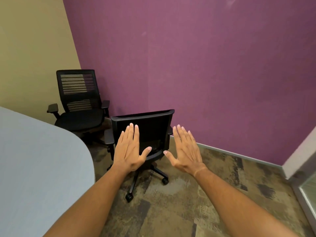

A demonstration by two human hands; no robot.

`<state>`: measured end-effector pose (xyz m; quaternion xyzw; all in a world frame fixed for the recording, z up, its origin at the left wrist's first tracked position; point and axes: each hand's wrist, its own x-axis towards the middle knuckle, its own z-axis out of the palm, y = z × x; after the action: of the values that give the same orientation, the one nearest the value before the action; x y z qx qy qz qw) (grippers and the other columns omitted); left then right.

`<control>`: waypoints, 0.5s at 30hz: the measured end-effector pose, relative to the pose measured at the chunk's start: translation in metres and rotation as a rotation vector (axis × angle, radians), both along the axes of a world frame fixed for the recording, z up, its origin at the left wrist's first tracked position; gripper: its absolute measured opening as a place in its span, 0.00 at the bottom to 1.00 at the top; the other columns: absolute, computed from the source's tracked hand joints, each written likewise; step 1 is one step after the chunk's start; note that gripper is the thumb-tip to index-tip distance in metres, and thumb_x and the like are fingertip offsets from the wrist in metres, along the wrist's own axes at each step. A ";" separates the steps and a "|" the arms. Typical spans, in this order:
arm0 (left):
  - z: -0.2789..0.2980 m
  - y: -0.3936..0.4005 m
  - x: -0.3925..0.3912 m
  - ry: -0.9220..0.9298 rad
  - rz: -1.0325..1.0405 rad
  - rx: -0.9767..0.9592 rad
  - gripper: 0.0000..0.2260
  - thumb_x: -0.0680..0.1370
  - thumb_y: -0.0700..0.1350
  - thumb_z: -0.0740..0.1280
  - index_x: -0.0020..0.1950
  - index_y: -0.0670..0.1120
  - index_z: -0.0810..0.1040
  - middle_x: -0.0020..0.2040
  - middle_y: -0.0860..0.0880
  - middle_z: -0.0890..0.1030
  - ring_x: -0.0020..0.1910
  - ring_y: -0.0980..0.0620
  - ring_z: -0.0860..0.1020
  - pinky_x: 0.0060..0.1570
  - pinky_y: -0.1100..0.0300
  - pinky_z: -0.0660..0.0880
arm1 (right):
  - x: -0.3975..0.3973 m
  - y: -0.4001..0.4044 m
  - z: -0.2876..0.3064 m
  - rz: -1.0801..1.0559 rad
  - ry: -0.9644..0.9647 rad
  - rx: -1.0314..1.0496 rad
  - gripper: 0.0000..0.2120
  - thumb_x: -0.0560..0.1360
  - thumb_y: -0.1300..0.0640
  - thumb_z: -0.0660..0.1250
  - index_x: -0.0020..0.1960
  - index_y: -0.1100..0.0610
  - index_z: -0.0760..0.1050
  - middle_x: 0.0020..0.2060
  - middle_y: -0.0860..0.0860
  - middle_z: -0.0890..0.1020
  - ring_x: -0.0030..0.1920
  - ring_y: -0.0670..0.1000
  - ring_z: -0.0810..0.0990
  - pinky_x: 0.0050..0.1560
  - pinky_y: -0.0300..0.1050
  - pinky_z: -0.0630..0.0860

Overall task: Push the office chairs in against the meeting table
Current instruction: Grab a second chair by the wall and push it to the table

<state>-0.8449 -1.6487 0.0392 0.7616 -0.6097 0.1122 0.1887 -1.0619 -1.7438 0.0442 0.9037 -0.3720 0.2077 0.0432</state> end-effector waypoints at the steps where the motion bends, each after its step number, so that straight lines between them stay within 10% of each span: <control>1: 0.000 -0.014 0.011 0.009 0.010 0.006 0.43 0.76 0.70 0.46 0.80 0.42 0.43 0.81 0.40 0.48 0.80 0.44 0.47 0.78 0.48 0.46 | 0.009 -0.017 0.000 0.007 0.005 0.001 0.44 0.76 0.33 0.51 0.79 0.58 0.40 0.79 0.58 0.47 0.79 0.54 0.43 0.78 0.53 0.42; 15: -0.019 -0.154 0.107 0.005 0.156 0.119 0.41 0.78 0.68 0.50 0.80 0.40 0.46 0.80 0.39 0.50 0.80 0.43 0.49 0.78 0.48 0.50 | 0.118 -0.201 -0.016 0.112 0.029 0.056 0.43 0.76 0.34 0.52 0.79 0.60 0.45 0.79 0.59 0.52 0.79 0.56 0.48 0.78 0.53 0.44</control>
<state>-0.7376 -1.8029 0.0200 0.8168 -0.5538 0.0881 0.1355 -0.9442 -1.9453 0.0279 0.9268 -0.3260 0.1862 0.0119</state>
